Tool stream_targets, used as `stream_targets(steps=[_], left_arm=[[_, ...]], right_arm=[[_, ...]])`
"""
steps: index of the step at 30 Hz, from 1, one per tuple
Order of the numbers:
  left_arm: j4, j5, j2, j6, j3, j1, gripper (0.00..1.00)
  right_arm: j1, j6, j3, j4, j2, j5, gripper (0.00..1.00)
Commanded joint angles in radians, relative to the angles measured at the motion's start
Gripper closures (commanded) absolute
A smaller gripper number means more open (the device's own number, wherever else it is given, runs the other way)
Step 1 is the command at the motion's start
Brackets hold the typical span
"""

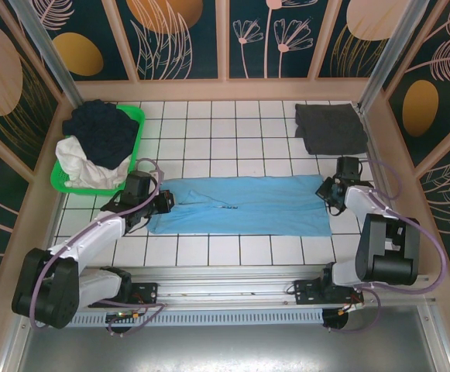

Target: Fold and stack the t-shirts

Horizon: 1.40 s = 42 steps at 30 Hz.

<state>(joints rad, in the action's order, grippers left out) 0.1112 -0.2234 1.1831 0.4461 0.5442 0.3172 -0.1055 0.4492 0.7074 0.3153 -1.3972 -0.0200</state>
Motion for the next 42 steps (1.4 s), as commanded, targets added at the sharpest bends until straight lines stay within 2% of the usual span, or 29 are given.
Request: stream_targets(steps=[1,9,14,19,27,35,42], left_arm=[[-0.021,0.03,0.013,-0.028,0.043,0.004,1.0],[0.078,0.069,0.098,-0.121,0.234,0.004,1.0],[0.028,0.067,0.022,-0.068,0.089,0.004,1.0],[-0.041,0.05,0.023,-0.019,-0.023,0.003,1.0],[-0.033,0.082,-0.003,-0.011,-0.046,0.003,1.0],[0.071,0.189,-0.062,-0.041,0.029,0.003,1.0],[-0.008,0.104,-0.03,-0.013,-0.04,0.002,1.0]], right_arm=[[-0.009,-0.023,0.007,-0.03,0.001,0.007,1.0],[-0.009,-0.045,0.134,0.018,-0.029,-0.028,1.0],[-0.011,-0.031,0.004,0.017,0.059,-0.006,1.0],[-0.01,-0.02,-0.098,-0.027,0.066,-0.003,1.0],[-0.018,-0.024,-0.099,-0.015,0.059,0.029,1.0],[-0.073,-0.047,-0.047,0.024,0.117,0.03,1.0],[-0.074,-0.043,-0.106,-0.017,0.075,-0.003,1.0]])
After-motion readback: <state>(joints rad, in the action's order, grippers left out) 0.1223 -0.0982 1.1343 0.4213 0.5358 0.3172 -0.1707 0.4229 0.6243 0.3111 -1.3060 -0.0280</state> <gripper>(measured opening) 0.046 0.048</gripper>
